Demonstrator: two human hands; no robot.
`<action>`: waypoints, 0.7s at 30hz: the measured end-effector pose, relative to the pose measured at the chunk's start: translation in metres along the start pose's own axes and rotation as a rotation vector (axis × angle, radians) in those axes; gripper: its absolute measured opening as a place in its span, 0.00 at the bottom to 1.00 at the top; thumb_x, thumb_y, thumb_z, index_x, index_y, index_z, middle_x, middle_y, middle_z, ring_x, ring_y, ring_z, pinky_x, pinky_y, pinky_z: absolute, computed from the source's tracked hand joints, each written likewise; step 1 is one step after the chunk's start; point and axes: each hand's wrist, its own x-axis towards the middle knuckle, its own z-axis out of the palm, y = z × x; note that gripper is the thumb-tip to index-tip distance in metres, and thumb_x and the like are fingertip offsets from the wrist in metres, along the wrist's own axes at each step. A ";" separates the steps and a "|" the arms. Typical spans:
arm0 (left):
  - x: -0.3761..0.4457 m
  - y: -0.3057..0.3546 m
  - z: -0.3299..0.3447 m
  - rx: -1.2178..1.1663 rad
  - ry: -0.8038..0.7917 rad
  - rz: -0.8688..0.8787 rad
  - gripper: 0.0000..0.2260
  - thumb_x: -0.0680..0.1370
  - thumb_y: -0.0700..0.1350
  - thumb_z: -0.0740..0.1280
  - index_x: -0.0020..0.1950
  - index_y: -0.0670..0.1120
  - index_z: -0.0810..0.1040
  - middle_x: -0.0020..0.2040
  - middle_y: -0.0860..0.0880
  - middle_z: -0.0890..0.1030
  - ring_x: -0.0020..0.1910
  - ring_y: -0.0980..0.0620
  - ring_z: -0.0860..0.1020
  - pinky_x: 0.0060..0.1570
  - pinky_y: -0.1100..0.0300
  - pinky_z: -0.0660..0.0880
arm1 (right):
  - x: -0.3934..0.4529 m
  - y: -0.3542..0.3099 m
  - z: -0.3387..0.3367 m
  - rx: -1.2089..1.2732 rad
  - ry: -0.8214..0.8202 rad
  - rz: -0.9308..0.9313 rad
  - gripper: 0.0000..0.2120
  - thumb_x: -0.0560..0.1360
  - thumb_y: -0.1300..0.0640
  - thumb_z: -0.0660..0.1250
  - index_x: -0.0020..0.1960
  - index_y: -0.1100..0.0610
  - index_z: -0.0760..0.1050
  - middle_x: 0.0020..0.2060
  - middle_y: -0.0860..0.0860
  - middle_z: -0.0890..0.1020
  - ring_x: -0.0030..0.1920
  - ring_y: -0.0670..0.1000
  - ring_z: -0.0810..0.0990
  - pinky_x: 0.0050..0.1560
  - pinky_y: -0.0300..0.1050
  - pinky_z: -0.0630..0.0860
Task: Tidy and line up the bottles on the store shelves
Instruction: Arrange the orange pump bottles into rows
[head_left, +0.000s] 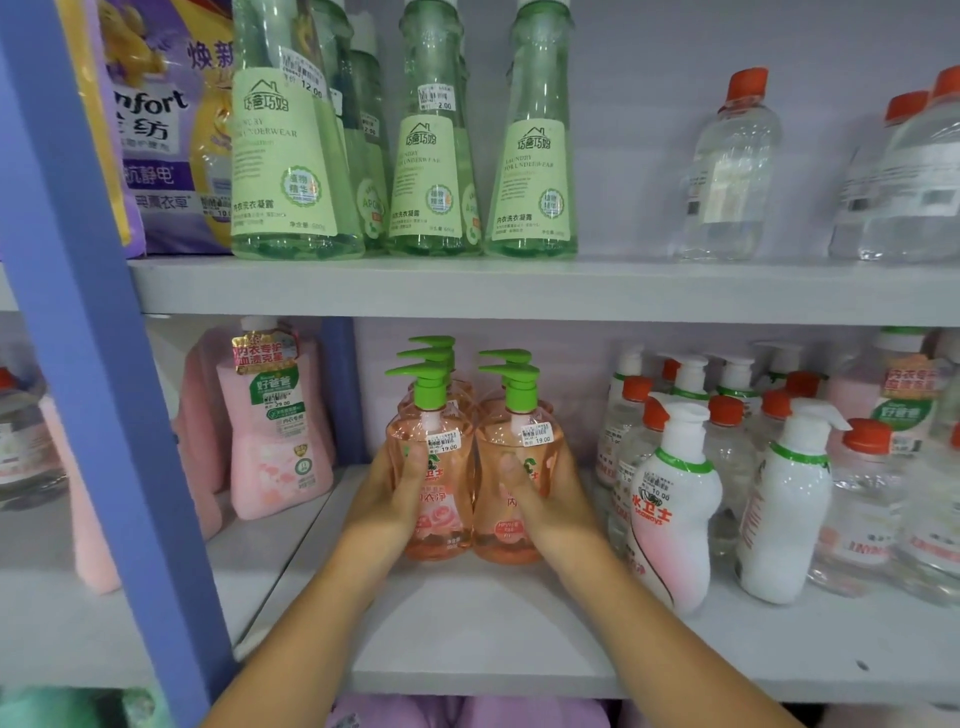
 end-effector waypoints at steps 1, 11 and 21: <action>0.000 -0.001 0.001 -0.002 -0.006 0.011 0.32 0.71 0.77 0.56 0.67 0.61 0.76 0.57 0.61 0.85 0.57 0.59 0.83 0.62 0.53 0.78 | 0.001 0.003 0.002 0.024 0.007 0.004 0.18 0.76 0.49 0.73 0.61 0.38 0.70 0.56 0.34 0.79 0.49 0.23 0.76 0.46 0.20 0.71; -0.014 -0.001 0.001 -0.005 0.015 0.068 0.19 0.80 0.62 0.64 0.69 0.57 0.76 0.58 0.62 0.84 0.57 0.65 0.81 0.57 0.65 0.76 | -0.010 0.002 0.004 0.014 0.071 -0.039 0.28 0.67 0.36 0.73 0.65 0.35 0.69 0.59 0.40 0.82 0.59 0.39 0.81 0.61 0.45 0.79; -0.021 -0.009 -0.002 0.056 0.128 0.027 0.22 0.75 0.48 0.76 0.67 0.56 0.75 0.57 0.63 0.83 0.56 0.69 0.79 0.61 0.61 0.78 | -0.046 -0.009 -0.011 -0.087 0.070 0.053 0.30 0.73 0.43 0.74 0.72 0.38 0.67 0.63 0.33 0.77 0.60 0.30 0.76 0.61 0.33 0.75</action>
